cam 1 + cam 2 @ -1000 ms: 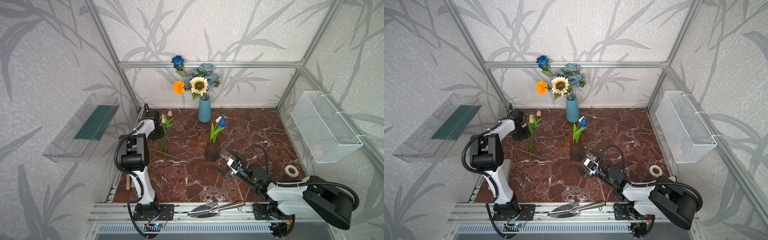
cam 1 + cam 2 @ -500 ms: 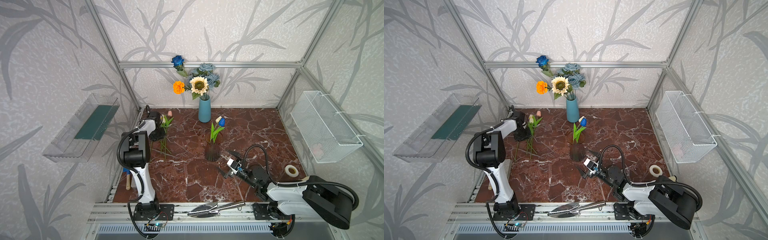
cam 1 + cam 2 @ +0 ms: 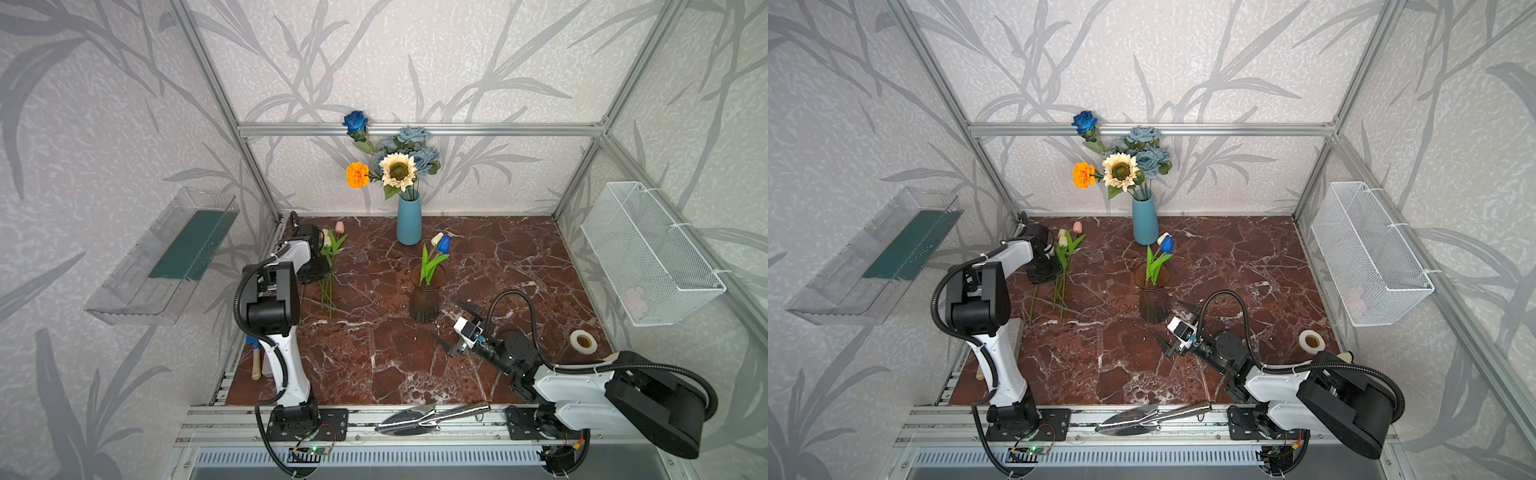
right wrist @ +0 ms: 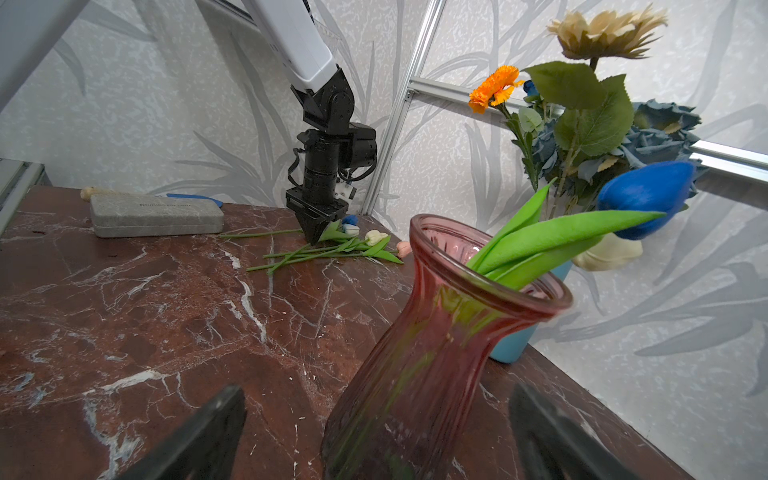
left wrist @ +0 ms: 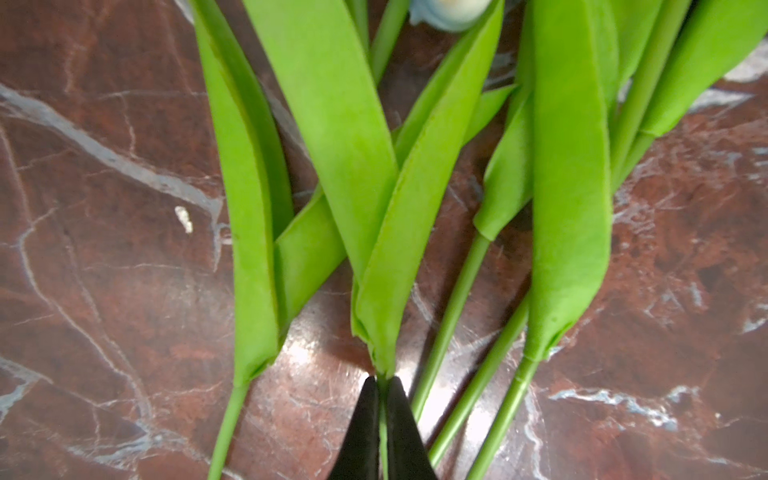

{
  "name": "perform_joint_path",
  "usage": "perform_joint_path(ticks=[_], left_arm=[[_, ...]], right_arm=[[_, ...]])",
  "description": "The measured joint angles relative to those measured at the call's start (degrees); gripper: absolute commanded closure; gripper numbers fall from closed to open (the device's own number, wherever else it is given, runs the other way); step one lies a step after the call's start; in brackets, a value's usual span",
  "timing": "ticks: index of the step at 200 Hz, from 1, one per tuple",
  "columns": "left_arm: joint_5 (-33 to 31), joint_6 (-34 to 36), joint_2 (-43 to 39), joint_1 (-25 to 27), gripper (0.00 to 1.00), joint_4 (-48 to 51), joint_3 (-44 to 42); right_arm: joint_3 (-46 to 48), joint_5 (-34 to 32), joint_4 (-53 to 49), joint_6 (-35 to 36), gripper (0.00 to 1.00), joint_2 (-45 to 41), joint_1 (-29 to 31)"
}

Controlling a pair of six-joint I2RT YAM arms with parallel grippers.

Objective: Arrange the flowers into the vase
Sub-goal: 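Grasp the blue tulip stem in the pile with the left gripper, then lift the blue tulip and carry it over the pink vase with the left gripper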

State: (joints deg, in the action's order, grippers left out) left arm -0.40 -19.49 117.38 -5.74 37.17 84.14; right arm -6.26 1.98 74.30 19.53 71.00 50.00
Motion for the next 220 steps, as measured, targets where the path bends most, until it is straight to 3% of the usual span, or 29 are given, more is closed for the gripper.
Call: perform_joint_path(ticks=[16, 55, 155, 175, 198, 220], left_arm=[[0.02, -0.11, 0.0, 0.0, 1.0, -0.15, -0.22], [-0.11, -0.22, -2.97, 0.0, 1.0, -2.1, -4.07], [-1.6, -0.09, -27.02, 1.7, 1.0, -8.37, -12.52], [-2.91, 1.25, -35.1, 4.68, 1.0, -14.32, -18.97], [-5.31, 4.81, -47.58, 12.31, 1.0, -24.96, -28.15], [-3.56, 8.74, -56.06, 19.06, 1.0, -35.04, -32.52]], right_arm=[[0.0, 0.0, 0.0, 0.0, 0.01, 0.0, 0.0], [0.0, 0.02, 0.0, -0.02, 0.01, 0.0, 0.0], [0.0, 0.0, 0.55, -0.44, 0.01, 0.0, 0.0], [0.0, -0.02, 0.57, -0.42, 0.0, -0.02, 0.0], [0.0, -0.04, 0.7, -0.42, 0.01, -0.02, 0.0], [0.0, -0.04, 0.9, -0.46, 0.01, -0.02, 0.0]])
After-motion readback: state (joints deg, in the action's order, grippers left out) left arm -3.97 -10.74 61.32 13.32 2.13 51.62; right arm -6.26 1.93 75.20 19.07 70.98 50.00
